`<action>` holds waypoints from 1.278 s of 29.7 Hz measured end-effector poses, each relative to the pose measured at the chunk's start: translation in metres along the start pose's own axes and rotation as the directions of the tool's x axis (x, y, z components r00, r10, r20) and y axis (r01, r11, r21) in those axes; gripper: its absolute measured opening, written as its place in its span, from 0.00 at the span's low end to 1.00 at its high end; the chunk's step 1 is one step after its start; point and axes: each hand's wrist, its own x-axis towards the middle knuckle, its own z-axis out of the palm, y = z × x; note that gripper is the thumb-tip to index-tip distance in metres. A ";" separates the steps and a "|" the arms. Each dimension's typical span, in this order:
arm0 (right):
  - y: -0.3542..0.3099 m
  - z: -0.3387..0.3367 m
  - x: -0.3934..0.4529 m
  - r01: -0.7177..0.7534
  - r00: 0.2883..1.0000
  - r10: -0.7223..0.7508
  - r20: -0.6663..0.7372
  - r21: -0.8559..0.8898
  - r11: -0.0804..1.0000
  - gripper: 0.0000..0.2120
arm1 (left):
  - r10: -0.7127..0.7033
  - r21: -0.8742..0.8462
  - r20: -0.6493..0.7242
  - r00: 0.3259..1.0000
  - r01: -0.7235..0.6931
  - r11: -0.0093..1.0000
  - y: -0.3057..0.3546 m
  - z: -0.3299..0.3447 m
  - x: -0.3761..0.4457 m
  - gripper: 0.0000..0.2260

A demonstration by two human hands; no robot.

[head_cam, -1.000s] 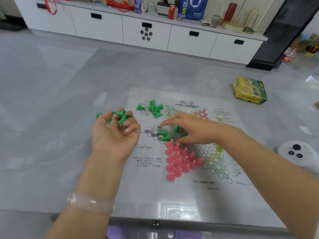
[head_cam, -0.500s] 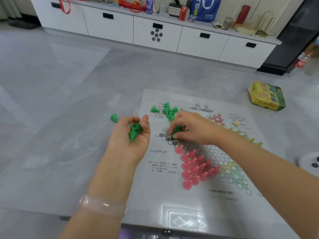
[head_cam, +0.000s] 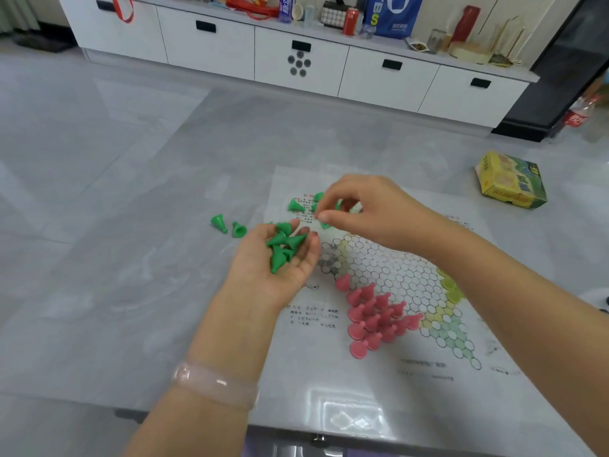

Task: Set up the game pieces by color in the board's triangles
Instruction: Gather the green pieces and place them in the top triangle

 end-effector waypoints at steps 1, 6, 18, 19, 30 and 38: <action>0.003 -0.001 -0.005 -0.007 0.998 0.012 0.054 -0.085 0.996 0.04 | 0.039 0.026 -0.014 0.999 -0.039 0.999 0.001 0.000 0.001 0.11; 0.013 0.011 -0.026 -0.051 0.917 0.141 0.374 -0.242 0.969 0.05 | 0.137 0.046 -0.048 0.989 -0.135 0.990 0.005 -0.001 0.002 0.09; 0.024 0.001 -0.030 -0.106 0.957 0.161 0.240 -0.223 0.969 0.03 | 0.213 0.055 -0.086 0.973 -0.209 0.976 0.010 -0.001 0.004 0.09; 0.024 0.002 -0.031 -0.100 0.954 0.158 0.255 -0.228 0.968 0.03 | 0.212 0.055 -0.084 0.974 -0.207 0.977 0.010 -0.001 0.003 0.09; 0.024 0.008 -0.035 -0.099 0.928 0.168 0.334 -0.214 0.972 0.07 | 0.197 0.055 -0.077 0.977 -0.193 0.980 0.011 -0.001 0.001 0.09; 0.024 0.008 -0.035 -0.109 0.928 0.174 0.329 -0.205 0.973 0.07 | 0.192 0.050 -0.067 0.979 -0.188 0.981 0.011 -0.002 0.001 0.08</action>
